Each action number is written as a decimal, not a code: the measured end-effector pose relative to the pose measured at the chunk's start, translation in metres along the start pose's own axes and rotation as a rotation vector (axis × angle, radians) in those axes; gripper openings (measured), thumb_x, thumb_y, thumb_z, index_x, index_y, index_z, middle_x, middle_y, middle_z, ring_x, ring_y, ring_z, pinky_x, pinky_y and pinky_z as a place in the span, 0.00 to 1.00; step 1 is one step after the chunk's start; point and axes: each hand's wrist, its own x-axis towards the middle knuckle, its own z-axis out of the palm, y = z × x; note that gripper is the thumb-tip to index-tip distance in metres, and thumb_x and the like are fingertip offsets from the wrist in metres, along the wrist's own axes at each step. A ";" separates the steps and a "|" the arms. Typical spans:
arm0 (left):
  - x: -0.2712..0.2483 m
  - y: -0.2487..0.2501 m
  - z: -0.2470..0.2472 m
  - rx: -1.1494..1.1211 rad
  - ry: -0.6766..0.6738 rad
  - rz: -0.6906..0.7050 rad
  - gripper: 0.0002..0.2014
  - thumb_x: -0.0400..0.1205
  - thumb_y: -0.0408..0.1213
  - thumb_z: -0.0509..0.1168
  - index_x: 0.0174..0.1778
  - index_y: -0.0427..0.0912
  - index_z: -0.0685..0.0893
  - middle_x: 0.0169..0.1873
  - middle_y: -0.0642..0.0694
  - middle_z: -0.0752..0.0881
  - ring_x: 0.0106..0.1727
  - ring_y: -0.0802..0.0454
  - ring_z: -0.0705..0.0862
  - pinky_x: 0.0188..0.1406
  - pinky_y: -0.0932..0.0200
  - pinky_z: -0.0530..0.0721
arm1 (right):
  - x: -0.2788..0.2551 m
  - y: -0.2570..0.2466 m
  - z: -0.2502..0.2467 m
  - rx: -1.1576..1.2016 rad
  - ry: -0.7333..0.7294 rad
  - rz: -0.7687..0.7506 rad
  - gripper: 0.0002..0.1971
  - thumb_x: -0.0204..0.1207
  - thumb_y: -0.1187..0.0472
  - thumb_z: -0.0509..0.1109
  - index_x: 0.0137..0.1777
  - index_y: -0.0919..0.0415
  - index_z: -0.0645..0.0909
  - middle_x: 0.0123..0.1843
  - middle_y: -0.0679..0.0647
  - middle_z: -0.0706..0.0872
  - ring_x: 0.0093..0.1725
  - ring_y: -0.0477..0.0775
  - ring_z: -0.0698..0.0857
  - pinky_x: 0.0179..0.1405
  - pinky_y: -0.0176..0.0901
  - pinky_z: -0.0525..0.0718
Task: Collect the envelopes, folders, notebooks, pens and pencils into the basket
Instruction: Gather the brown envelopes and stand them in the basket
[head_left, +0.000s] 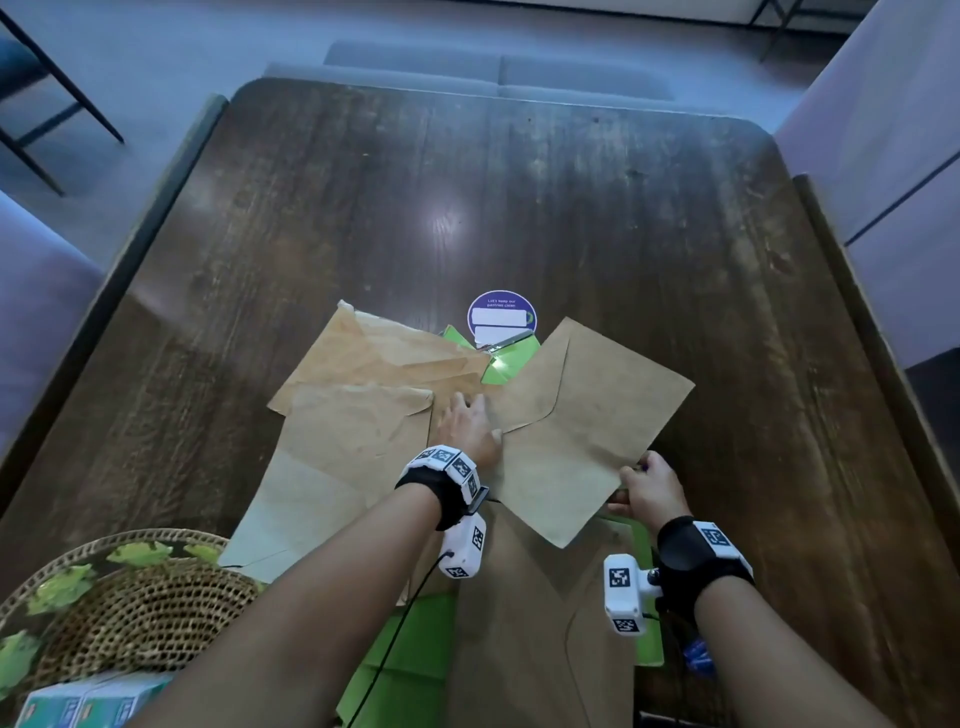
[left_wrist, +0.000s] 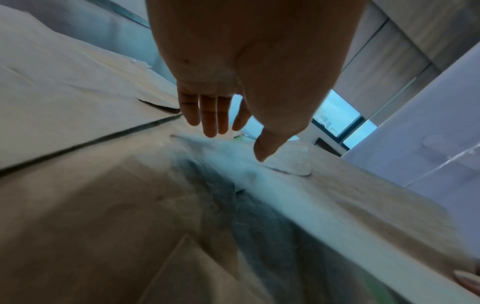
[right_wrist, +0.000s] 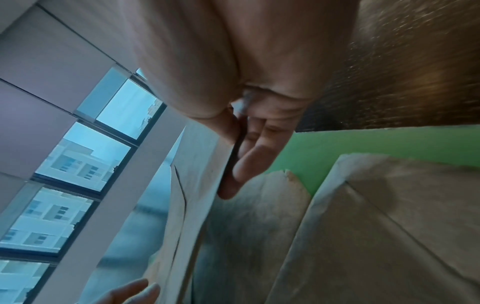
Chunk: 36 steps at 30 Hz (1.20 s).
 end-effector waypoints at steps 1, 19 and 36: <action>-0.003 -0.001 -0.003 -0.020 0.035 0.001 0.27 0.81 0.48 0.66 0.74 0.42 0.72 0.67 0.38 0.73 0.71 0.37 0.73 0.72 0.47 0.71 | -0.002 0.000 -0.001 0.015 0.004 -0.021 0.07 0.85 0.71 0.58 0.58 0.63 0.76 0.43 0.59 0.82 0.34 0.56 0.83 0.26 0.46 0.87; -0.058 -0.141 -0.129 -0.390 0.107 -0.162 0.15 0.82 0.34 0.65 0.65 0.41 0.83 0.55 0.40 0.89 0.59 0.42 0.85 0.57 0.57 0.77 | -0.071 -0.049 0.115 -0.112 -0.284 -0.261 0.12 0.86 0.73 0.55 0.63 0.62 0.74 0.38 0.58 0.80 0.26 0.54 0.75 0.13 0.34 0.74; -0.067 -0.263 -0.110 -0.272 0.005 -0.367 0.08 0.77 0.33 0.66 0.51 0.42 0.84 0.55 0.43 0.89 0.59 0.40 0.84 0.56 0.54 0.79 | -0.087 -0.021 0.240 -0.560 -0.237 -0.212 0.15 0.79 0.59 0.67 0.63 0.58 0.84 0.60 0.58 0.88 0.60 0.60 0.85 0.63 0.54 0.84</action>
